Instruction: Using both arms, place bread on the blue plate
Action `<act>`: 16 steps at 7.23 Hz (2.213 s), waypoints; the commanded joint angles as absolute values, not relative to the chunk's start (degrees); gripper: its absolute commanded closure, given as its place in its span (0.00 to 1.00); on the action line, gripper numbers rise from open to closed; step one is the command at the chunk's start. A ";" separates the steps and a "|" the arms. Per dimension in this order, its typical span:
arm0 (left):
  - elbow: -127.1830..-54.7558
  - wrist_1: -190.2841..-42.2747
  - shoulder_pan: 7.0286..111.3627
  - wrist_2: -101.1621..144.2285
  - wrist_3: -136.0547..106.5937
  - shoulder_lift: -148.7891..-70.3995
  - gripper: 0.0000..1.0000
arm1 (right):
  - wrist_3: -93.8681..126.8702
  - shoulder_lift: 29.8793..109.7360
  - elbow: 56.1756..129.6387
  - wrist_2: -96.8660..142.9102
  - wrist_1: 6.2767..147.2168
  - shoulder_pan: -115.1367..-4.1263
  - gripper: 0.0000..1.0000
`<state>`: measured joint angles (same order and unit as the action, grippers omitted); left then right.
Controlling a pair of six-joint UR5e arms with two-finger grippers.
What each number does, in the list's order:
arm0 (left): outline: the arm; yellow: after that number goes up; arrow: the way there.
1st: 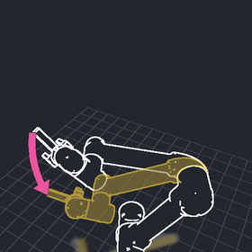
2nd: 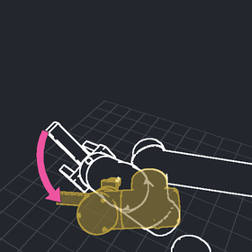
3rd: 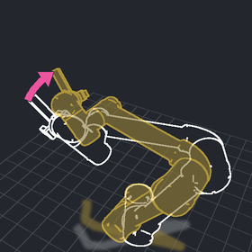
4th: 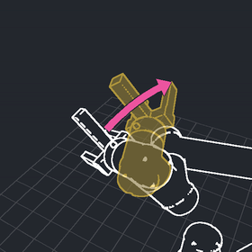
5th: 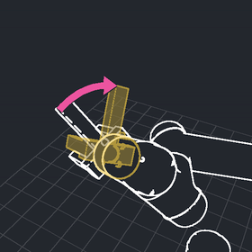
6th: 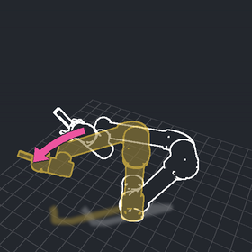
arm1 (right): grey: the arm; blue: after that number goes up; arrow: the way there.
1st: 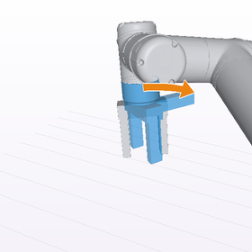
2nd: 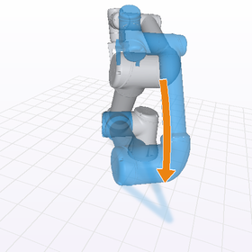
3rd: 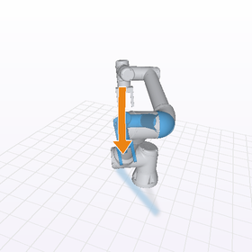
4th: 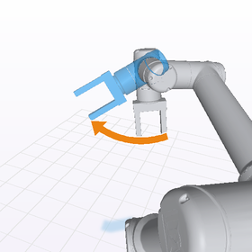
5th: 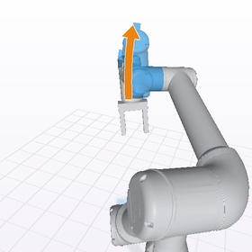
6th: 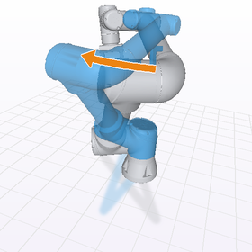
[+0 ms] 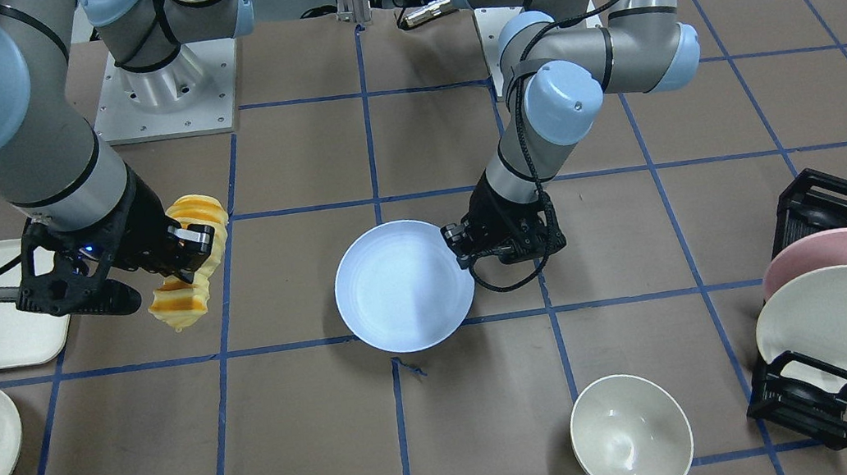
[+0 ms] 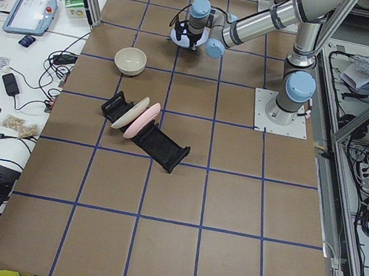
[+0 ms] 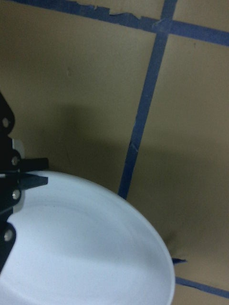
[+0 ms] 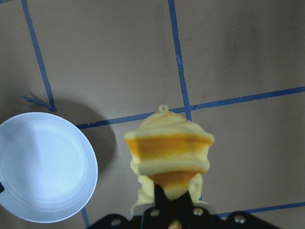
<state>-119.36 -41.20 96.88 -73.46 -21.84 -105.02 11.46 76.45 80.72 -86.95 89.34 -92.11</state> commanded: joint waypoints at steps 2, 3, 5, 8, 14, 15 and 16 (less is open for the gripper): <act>-119.00 -38.24 98.79 -73.39 -23.11 -107.48 0.27 | 11.69 76.55 82.52 -86.66 90.87 -92.11 1.00; -118.22 -37.97 98.62 -73.48 -22.77 -107.14 0.02 | 11.69 76.55 83.40 -86.31 92.62 -92.20 1.00; -110.17 -46.07 94.43 -76.53 -16.92 -104.33 0.00 | 12.39 76.47 85.77 -85.08 95.95 -94.56 1.00; -93.58 -76.29 88.51 -87.99 -3.03 -100.12 0.00 | 15.81 73.84 90.17 -85.08 105.18 -99.74 1.00; -84.29 -88.16 89.73 -91.98 -0.53 -94.31 0.00 | 24.79 64.60 94.63 -85.08 121.69 -110.65 1.00; -84.55 -87.89 90.69 -90.37 -0.96 -94.13 0.00 | 24.87 64.43 97.62 -85.17 126.86 -110.65 1.00; -85.59 -87.98 91.23 -90.70 -0.10 -93.70 0.00 | 24.87 64.25 100.26 -85.08 129.61 -110.65 1.00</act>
<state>-84.69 -88.06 90.39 -91.51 -0.61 -94.21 24.76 64.53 96.84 -85.13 125.24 -110.60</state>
